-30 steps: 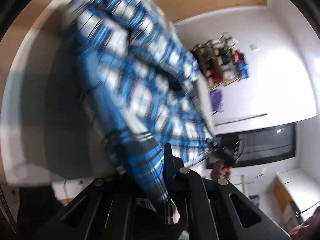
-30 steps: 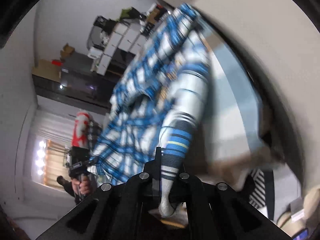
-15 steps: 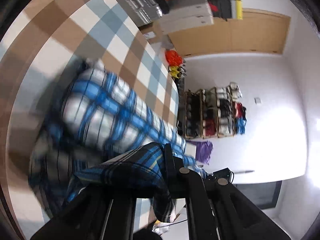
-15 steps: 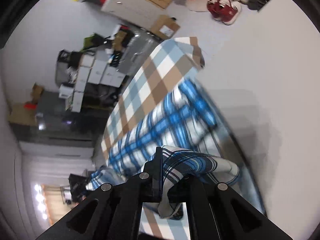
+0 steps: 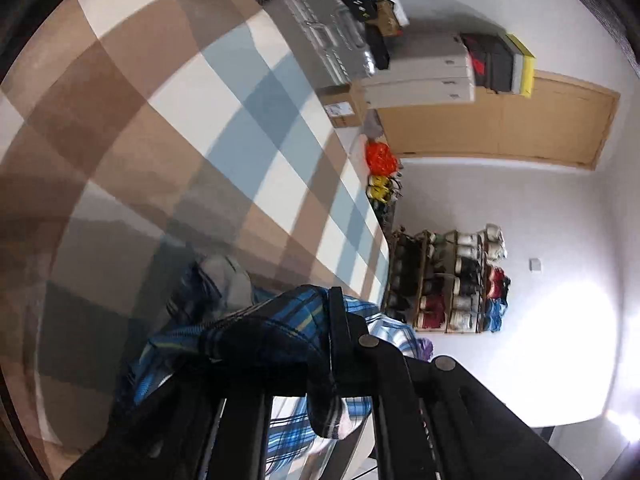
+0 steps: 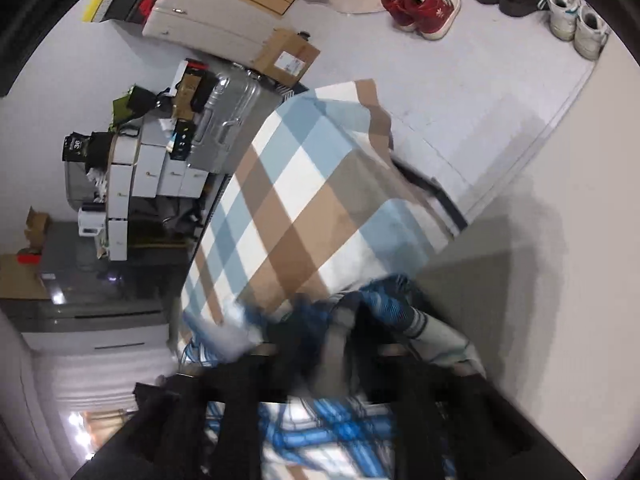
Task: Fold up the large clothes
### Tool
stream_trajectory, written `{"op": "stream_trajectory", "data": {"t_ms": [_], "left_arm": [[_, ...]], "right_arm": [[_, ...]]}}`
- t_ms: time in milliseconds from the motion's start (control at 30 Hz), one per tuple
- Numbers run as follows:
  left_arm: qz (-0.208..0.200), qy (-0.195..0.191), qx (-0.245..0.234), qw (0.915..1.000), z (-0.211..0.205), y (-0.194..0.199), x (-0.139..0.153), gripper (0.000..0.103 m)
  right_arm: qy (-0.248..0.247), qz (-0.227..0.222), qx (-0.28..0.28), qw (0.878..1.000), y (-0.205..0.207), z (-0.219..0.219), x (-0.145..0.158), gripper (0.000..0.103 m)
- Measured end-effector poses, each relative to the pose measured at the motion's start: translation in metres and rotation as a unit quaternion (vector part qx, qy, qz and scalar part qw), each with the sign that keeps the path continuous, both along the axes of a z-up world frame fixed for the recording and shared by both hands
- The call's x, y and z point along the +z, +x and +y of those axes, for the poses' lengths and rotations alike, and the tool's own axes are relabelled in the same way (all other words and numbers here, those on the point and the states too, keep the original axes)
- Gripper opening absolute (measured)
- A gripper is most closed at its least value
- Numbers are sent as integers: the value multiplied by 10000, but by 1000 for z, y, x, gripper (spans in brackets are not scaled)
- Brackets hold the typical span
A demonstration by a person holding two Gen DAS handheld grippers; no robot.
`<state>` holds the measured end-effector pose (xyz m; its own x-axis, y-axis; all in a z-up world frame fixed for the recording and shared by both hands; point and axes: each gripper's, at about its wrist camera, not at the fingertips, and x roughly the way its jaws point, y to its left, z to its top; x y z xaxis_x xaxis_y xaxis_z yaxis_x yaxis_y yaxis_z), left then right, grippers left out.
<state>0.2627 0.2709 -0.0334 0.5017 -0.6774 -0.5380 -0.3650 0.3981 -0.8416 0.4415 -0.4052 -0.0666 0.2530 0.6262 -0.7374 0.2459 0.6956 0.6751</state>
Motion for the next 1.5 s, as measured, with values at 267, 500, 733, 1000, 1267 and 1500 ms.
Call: {"op": "stream_trajectory", "data": {"t_ms": [267, 500, 733, 1000, 1267, 1500], "left_arm": [[-148, 332, 56, 9993, -2, 9, 17, 68], [71, 968, -392, 9945, -11, -19, 30, 69], [285, 1592, -1330, 9778, -58, -70, 16, 70], [116, 2609, -2208, 9397, -116, -112, -12, 70], [512, 2158, -1586, 9621, -86, -122, -38, 77], [100, 1503, -1421, 9783, -69, -174, -33, 77]], "right_arm": [[-185, -885, -47, 9959, -29, -13, 26, 80], [-851, -1221, 1101, 9827, -98, 26, 16, 81], [-1396, -1563, 1896, 9592, -147, 53, 7, 81], [-1289, -1546, 1779, 9633, -182, 69, -8, 83], [-722, -1152, 1651, 9769, -191, 78, -25, 83], [316, -756, 1476, 9856, -200, 69, -42, 84]]}}
